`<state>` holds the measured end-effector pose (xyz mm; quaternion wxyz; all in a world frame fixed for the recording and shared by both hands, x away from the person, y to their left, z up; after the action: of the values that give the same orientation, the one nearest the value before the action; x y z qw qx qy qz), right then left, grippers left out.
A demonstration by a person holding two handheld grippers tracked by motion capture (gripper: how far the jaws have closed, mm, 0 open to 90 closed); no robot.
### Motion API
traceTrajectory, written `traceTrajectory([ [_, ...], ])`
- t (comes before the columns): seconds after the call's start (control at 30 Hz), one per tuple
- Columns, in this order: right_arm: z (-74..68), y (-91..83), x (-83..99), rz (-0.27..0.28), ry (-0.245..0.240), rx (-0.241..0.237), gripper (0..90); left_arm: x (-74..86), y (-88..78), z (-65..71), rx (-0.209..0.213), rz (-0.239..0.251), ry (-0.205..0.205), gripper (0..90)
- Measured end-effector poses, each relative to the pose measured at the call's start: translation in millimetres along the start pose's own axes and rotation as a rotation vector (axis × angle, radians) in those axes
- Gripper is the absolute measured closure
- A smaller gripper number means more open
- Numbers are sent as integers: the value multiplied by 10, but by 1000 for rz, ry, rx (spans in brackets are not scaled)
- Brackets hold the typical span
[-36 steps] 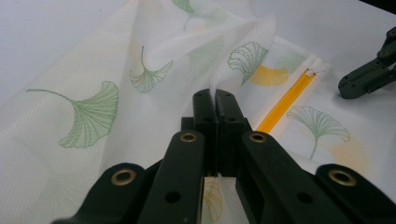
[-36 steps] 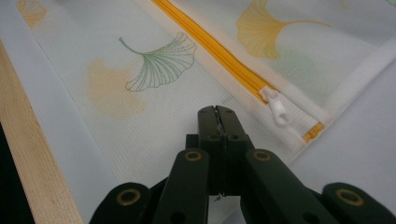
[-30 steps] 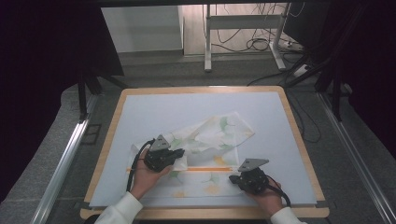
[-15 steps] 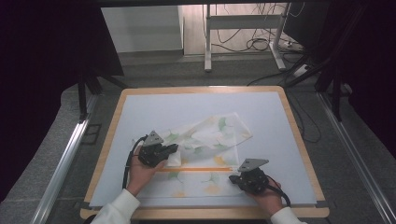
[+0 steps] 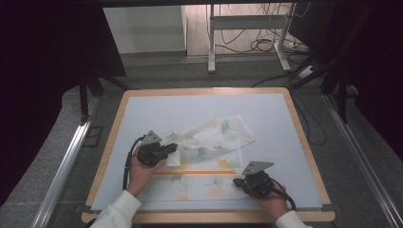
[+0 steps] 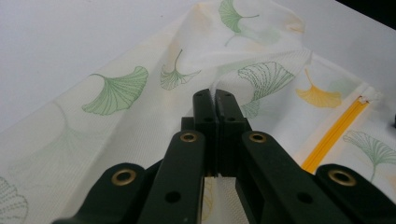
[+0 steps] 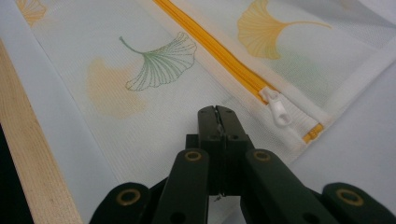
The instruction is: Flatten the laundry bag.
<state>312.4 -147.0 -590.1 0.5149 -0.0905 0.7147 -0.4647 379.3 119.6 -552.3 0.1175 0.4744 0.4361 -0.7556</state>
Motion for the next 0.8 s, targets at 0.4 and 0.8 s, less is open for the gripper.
traceTrajectory([
  [0.4, 1, 1, 0, 0, 0, -3, 892, -21, 4, -85, -9, 8, -14, 894],
  [0.8, 1, 0, 0, 0, -1, -1, 893, -35, 17, -297, -67, 12, -24, 894],
])
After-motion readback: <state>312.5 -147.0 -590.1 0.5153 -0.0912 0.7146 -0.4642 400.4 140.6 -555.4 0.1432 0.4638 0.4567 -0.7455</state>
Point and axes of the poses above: each handheld gripper's, and its own axes: y roughly forward along the jaws, x roughly out of its underside, z roughly to its right, the point moved 9 cm from there along y, roughly forward along the jaws, and after that the axes turned 1 degree about -z, right-handed, at the moved point
